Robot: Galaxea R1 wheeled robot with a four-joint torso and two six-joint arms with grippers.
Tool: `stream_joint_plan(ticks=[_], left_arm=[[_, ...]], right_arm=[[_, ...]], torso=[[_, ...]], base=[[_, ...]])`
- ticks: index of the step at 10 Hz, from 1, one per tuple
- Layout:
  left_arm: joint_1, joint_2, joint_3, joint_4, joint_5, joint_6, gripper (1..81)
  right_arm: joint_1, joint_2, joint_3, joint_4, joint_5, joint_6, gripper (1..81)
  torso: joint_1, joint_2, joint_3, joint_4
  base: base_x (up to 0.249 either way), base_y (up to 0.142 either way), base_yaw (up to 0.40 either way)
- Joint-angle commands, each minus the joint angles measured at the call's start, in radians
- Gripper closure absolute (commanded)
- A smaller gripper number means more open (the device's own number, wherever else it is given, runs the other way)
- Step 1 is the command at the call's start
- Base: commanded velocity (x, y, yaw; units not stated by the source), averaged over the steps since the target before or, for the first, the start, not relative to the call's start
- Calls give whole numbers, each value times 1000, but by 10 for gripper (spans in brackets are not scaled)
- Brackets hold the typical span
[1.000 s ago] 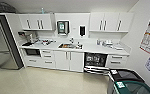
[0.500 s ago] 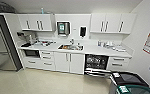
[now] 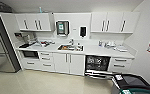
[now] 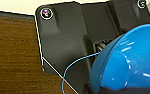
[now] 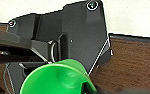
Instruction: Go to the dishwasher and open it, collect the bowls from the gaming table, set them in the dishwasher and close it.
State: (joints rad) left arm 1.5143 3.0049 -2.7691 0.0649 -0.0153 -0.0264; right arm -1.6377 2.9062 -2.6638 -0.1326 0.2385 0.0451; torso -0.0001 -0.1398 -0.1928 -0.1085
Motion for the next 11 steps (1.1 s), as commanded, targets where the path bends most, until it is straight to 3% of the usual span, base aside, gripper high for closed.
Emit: stream_joint_plan(ticks=[1, 11], left_arm=[[-41, -3, -1, 9, 58, 2, 811], [-41, 2, -1, 13, 58, 2, 811]], right_arm=[[31, -17, -1, -4, -45, -1, 811], [32, -14, -1, -7, -45, -1, 811]], torso=[[0, 0, 0, 0], [0, 0, 0, 0]], base=[[141, 0, 0], [141, 0, 0]])
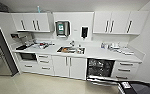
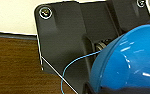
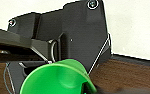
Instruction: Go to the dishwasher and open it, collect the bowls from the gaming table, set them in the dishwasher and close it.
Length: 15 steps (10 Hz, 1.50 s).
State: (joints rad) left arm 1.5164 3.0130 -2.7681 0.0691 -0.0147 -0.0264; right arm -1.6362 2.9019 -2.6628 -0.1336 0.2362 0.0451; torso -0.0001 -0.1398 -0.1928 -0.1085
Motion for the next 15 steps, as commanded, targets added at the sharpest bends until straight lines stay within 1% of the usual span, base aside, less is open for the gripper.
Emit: stream_joint_plan(ticks=[1, 6, 15], left_arm=[[-43, -6, -2, 9, 58, 2, 811], [-43, -6, -2, 9, 58, 2, 811], [-41, -8, -2, 9, 58, 2, 811]], right_arm=[[31, -10, -2, -6, -43, -1, 811], [26, -10, -2, -4, -43, -1, 811], [32, -7, -5, -4, -43, -1, 811]], torso=[[0, 0, 0, 0], [0, 0, 0, 0], [0, 0, 0, 0]], base=[[141, 0, 0], [141, 0, 0], [141, -69, 0]])
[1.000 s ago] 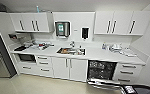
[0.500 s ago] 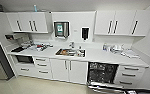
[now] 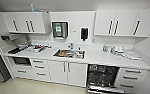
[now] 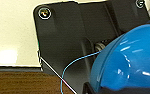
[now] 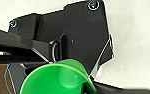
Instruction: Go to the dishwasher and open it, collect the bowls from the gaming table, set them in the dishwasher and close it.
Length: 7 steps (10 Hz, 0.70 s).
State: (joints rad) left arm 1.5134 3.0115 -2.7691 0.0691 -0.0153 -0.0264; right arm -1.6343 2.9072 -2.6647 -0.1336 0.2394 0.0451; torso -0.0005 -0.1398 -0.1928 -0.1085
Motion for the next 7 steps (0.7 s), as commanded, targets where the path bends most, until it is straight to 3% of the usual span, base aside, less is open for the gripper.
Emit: stream_joint_plan(ticks=[1, 7], left_arm=[[-38, -6, -1, 9, 58, 2, 811], [-38, -5, -1, 9, 58, 2, 811]], right_arm=[[32, -11, -3, -6, -46, -1, 811], [41, -7, -3, -11, -51, -1, 811]], torso=[[1, 0, 0, 0], [1, 0, 0, 0]], base=[[141, -69, 0], [141, -70, 0]])
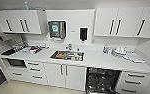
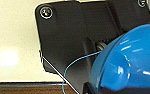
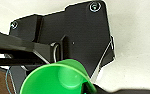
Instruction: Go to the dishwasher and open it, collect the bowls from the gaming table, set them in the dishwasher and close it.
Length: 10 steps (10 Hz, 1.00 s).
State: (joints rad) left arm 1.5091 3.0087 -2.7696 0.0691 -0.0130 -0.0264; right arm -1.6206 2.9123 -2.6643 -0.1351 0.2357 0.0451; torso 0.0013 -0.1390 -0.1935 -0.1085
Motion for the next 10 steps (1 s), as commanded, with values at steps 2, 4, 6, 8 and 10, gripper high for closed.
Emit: stream_joint_plan(ticks=[2, 4, 6, 8, 10], left_arm=[[-34, -2, -1, 9, 56, 2, 811], [-34, -3, -1, 9, 56, 2, 811], [-34, -3, -1, 9, 56, 2, 811], [-34, -3, -1, 9, 56, 2, 811], [-34, -3, -1, 9, 56, 2, 811]], right_arm=[[26, -13, -3, -8, -47, -1, 811], [24, -13, -5, -6, -47, -1, 811], [24, -13, -3, -6, -47, -1, 811], [23, -13, -3, -6, -47, -1, 811], [23, -13, -5, -4, -47, -1, 811]], torso=[[0, 0, 0, 0], [-1, -2, 1, 0], [-1, -1, 1, 0], [-1, -2, 1, 0], [-1, -2, 1, 0]], base=[[141, -70, 0], [141, -71, 0], [141, -71, 0], [141, -71, 0], [141, -71, 0]])
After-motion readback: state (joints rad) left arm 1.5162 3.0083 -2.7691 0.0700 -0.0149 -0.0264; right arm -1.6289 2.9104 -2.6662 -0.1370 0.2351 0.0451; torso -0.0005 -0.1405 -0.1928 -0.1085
